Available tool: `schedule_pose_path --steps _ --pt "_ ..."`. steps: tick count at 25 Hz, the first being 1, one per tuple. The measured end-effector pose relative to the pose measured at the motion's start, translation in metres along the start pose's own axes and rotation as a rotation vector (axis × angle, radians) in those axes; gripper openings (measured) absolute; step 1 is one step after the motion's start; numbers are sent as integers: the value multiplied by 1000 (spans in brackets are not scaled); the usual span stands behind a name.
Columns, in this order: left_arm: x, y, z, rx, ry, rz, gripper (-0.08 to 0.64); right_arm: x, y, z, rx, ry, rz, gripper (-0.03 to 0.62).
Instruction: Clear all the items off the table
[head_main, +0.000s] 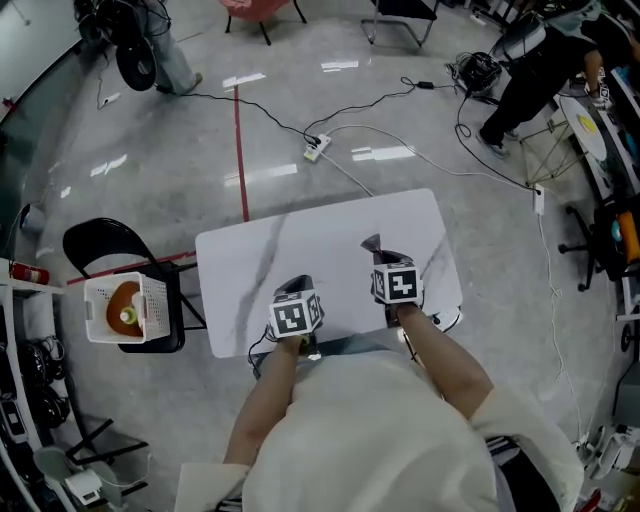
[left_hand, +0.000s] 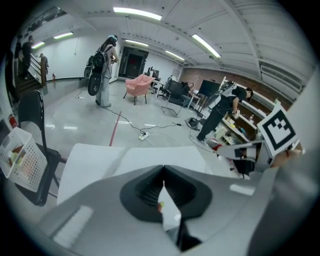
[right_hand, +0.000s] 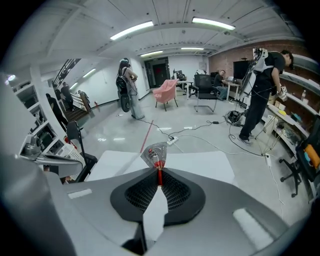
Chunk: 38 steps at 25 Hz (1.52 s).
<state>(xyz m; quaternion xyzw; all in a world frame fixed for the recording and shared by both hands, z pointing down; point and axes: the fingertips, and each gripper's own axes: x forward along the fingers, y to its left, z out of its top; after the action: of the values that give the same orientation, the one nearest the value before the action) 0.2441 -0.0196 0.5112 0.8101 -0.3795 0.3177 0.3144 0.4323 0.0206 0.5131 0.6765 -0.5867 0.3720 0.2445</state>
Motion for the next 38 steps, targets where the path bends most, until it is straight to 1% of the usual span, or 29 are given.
schedule_pose_path --steps 5,9,13,16,21,31,38 --pt "-12 22 1 -37 -28 18 9 5 26 5 -24 1 25 23" --pt "-26 51 3 -72 -50 36 9 7 59 10 -48 -4 42 23" --pt "-41 83 2 -92 -60 47 9 11 99 14 -77 -5 62 23" --pt "-52 111 3 -95 -64 55 9 17 128 18 -79 -8 73 23" --pt "-76 163 -2 -116 -66 92 9 27 184 20 -100 3 108 23" --pt "-121 258 -16 -204 -80 168 9 43 292 25 -192 25 179 23" --pt "-151 314 -30 -293 -110 228 9 50 370 30 -292 34 264 23"
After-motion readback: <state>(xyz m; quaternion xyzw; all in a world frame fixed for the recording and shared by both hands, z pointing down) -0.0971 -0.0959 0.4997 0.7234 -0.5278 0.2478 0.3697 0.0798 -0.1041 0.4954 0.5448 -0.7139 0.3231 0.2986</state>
